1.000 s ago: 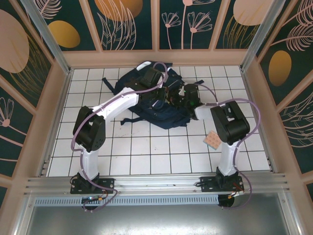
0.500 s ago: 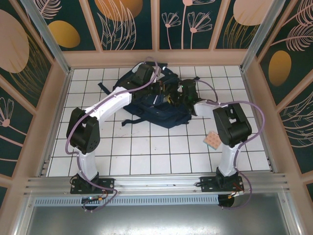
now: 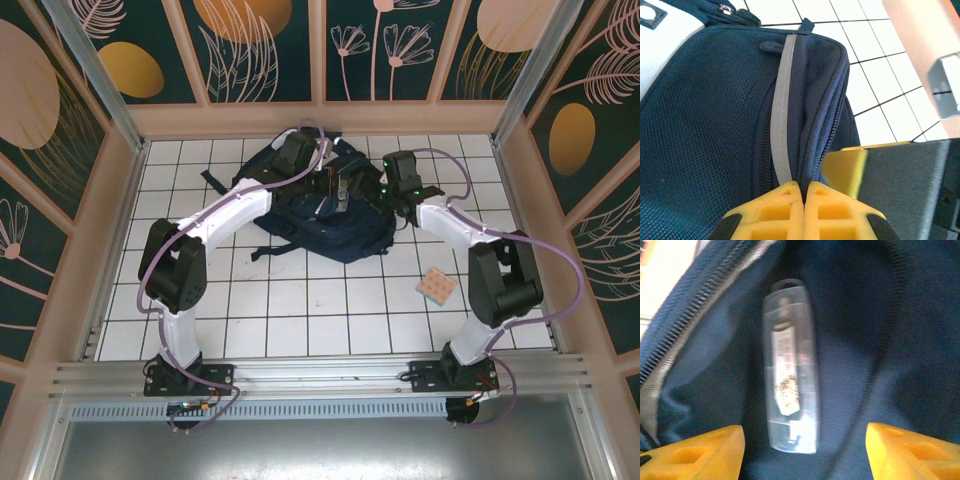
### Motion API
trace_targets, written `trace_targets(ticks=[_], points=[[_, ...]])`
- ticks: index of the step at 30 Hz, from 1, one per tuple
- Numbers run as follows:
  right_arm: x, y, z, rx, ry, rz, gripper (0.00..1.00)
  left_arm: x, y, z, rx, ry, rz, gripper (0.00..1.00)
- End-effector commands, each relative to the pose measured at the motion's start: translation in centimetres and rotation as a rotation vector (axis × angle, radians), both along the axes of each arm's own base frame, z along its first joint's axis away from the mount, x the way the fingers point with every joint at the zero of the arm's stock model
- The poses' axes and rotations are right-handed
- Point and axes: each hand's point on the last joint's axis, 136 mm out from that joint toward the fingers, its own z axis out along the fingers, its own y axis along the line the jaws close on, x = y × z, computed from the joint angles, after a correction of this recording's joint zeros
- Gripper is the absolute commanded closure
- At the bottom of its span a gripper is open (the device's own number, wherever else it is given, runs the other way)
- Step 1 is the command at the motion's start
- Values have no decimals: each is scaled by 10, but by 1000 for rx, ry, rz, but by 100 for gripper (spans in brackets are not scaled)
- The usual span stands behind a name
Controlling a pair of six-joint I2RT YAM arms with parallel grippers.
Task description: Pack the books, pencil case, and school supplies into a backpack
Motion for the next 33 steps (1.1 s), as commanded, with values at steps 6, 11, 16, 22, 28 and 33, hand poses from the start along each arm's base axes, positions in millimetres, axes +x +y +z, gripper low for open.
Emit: trace_targets(ticks=[6, 11, 16, 22, 28, 33], points=[[-53, -138, -40, -473, 151, -258, 13, -8, -13, -17, -127, 23, -50, 100], [-99, -182, -71, -468, 265, -408, 1, -15, -10, -29, -121, 30, -61, 100], [-147, -214, -97, -482, 377, -536, 1, -20, -11, -32, -133, 34, -80, 100], [-183, -217, -115, -466, 461, -567, 1, -22, -11, -35, -130, 39, -84, 100], [-194, -200, -131, -366, 472, -520, 1, -20, -12, -37, -132, 45, -76, 100], [-188, -190, -134, -328, 443, -496, 1, -19, -12, -33, -140, 43, -71, 100]])
